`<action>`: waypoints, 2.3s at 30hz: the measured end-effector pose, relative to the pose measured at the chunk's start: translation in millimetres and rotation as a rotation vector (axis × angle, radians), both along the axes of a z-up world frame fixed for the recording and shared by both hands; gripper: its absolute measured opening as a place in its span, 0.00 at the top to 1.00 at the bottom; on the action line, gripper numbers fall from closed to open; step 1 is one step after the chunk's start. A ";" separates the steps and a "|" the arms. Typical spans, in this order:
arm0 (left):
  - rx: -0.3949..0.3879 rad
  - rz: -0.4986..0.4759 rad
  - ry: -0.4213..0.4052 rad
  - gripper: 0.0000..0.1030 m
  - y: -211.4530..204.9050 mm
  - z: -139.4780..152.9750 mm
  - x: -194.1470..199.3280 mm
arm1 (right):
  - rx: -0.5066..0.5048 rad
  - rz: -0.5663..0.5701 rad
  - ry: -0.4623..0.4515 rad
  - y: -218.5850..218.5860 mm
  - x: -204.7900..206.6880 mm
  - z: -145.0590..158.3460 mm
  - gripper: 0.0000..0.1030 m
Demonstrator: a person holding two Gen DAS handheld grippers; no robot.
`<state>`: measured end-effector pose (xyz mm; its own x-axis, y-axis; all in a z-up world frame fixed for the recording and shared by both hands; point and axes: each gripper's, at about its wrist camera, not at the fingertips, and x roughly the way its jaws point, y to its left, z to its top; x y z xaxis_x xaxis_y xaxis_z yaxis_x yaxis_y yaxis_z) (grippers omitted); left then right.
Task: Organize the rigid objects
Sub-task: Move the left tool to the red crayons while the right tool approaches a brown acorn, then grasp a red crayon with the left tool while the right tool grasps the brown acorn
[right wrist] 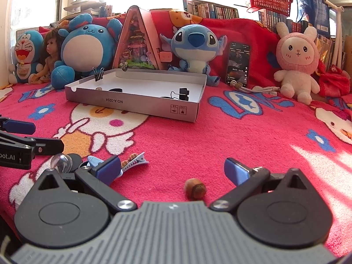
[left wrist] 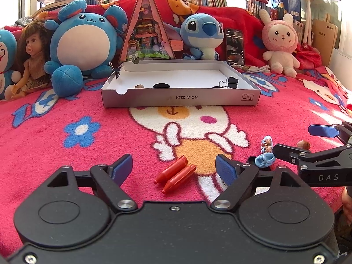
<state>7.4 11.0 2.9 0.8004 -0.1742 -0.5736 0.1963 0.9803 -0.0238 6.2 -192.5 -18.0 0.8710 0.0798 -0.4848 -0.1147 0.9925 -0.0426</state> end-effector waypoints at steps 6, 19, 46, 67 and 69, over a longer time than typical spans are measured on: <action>-0.031 0.009 0.043 0.46 9.2 -2.7 1.6 | 0.008 -0.023 0.002 -5.1 -5.4 -2.0 0.00; -0.021 0.045 0.050 0.55 20.0 -2.0 -3.9 | 0.008 -0.079 0.015 -14.3 -8.7 -6.9 0.08; -0.083 0.181 0.122 0.79 16.6 6.0 -35.1 | -0.003 -0.112 -0.027 -7.1 -18.0 -10.7 0.29; -0.030 0.230 0.085 0.66 34.8 0.5 -11.7 | 0.003 -0.119 -0.027 -8.4 -20.1 -11.5 0.28; -0.039 0.226 0.076 0.48 30.6 1.8 -15.4 | 0.005 -0.123 -0.032 -8.7 -20.6 -11.1 0.28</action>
